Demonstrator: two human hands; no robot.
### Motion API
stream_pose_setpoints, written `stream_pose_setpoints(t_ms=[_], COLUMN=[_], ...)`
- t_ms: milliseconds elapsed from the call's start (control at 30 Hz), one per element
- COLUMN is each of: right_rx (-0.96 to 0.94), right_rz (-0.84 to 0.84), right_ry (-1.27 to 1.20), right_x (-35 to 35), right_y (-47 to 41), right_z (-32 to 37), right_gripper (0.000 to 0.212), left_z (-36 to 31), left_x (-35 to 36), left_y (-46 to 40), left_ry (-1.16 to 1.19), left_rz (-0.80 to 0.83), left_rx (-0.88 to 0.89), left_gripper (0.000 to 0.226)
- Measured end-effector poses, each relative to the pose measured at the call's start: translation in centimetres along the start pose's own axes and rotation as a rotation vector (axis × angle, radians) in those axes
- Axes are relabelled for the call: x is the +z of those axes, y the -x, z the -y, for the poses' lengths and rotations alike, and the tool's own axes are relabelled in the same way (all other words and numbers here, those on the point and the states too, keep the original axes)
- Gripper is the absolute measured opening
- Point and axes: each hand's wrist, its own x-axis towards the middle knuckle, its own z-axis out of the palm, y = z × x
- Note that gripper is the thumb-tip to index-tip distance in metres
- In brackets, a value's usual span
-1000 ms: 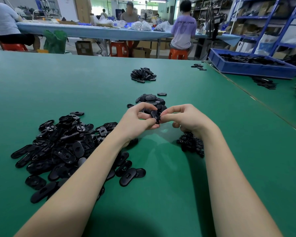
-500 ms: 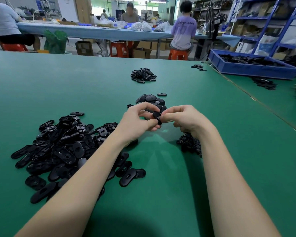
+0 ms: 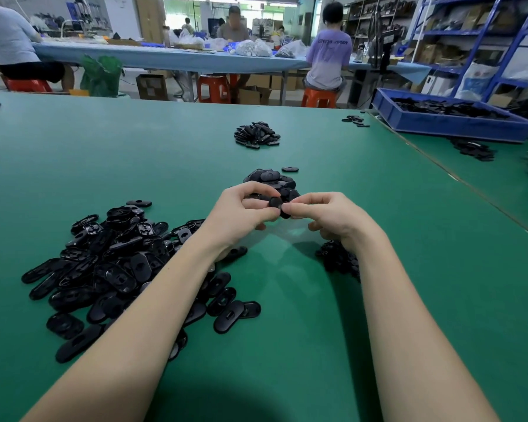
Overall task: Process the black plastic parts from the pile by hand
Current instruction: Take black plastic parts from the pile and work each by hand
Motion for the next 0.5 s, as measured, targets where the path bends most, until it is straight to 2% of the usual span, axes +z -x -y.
stream_pose_setpoints(t_ms=[100,233,500], right_rx=[-0.042,-0.096,-0.106], right_rz=[0.006,-0.003,-0.034], right_ry=[-0.011,0.038,0.132], right_x=[0.3,0.4,0.6], right_y=[0.0,-0.3,-1.1], right_z=[-0.2,0.1,0.2], right_gripper=[0.022,0.011,0.008], left_z=[0.1,0.2,0.2], left_x=[0.1,0.5,0.7], left_y=[-0.1,-0.1,0.0], left_ry=[0.061,0.124,0.096], left_rz=[-0.017,-0.067,-0.073], left_rx=[-0.066,-0.116,-0.132], left_gripper=[0.021,0.022,0.021])
